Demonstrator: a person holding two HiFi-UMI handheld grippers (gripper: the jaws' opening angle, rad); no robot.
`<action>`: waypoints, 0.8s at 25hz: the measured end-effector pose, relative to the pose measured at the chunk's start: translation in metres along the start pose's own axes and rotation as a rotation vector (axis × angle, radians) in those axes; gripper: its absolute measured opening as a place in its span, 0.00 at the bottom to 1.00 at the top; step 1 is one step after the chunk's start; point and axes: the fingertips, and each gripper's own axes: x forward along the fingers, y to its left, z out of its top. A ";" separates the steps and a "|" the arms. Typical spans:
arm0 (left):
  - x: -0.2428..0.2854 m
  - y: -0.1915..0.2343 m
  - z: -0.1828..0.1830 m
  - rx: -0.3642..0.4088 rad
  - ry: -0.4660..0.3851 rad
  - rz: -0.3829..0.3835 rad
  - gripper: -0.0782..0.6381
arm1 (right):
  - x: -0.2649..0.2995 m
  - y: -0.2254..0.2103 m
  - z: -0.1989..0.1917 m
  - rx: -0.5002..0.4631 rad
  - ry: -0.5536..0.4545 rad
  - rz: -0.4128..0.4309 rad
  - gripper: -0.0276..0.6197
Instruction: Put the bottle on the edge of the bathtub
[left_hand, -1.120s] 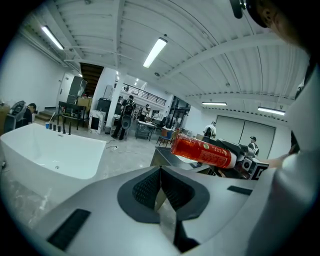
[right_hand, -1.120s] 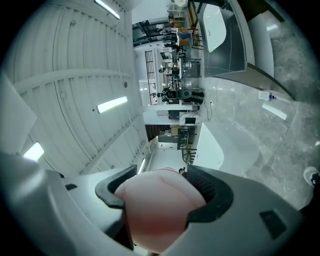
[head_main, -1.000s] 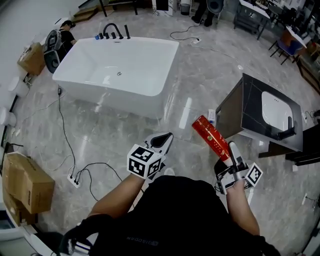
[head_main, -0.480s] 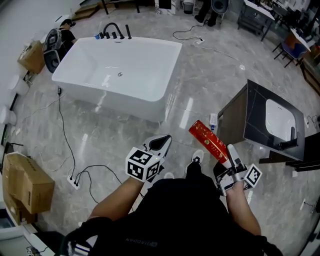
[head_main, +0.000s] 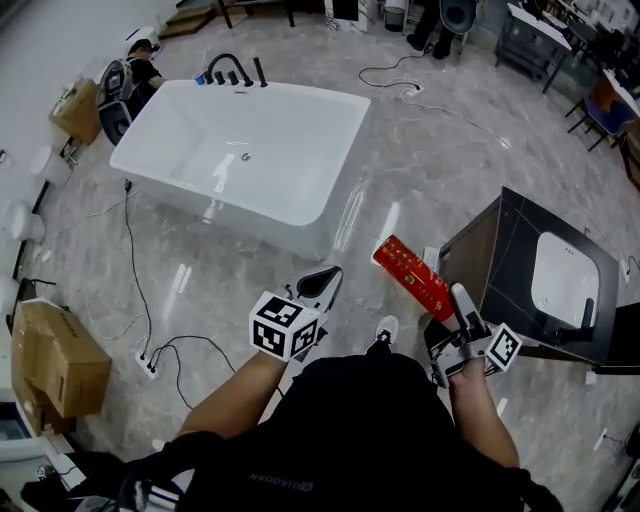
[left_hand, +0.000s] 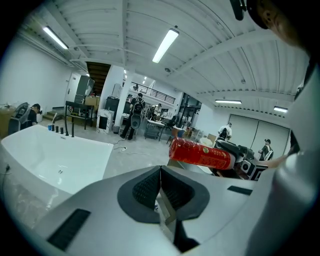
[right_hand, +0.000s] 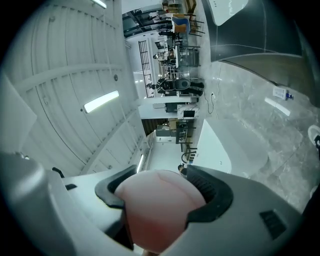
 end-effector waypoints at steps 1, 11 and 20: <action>0.012 0.001 0.009 0.001 -0.004 0.004 0.13 | 0.006 0.000 0.014 -0.004 0.004 0.002 0.53; 0.102 -0.003 0.054 0.018 0.001 0.028 0.13 | 0.034 -0.008 0.111 -0.018 0.013 0.017 0.53; 0.143 -0.001 0.067 0.023 0.028 0.066 0.13 | 0.058 -0.035 0.160 0.005 0.043 -0.011 0.53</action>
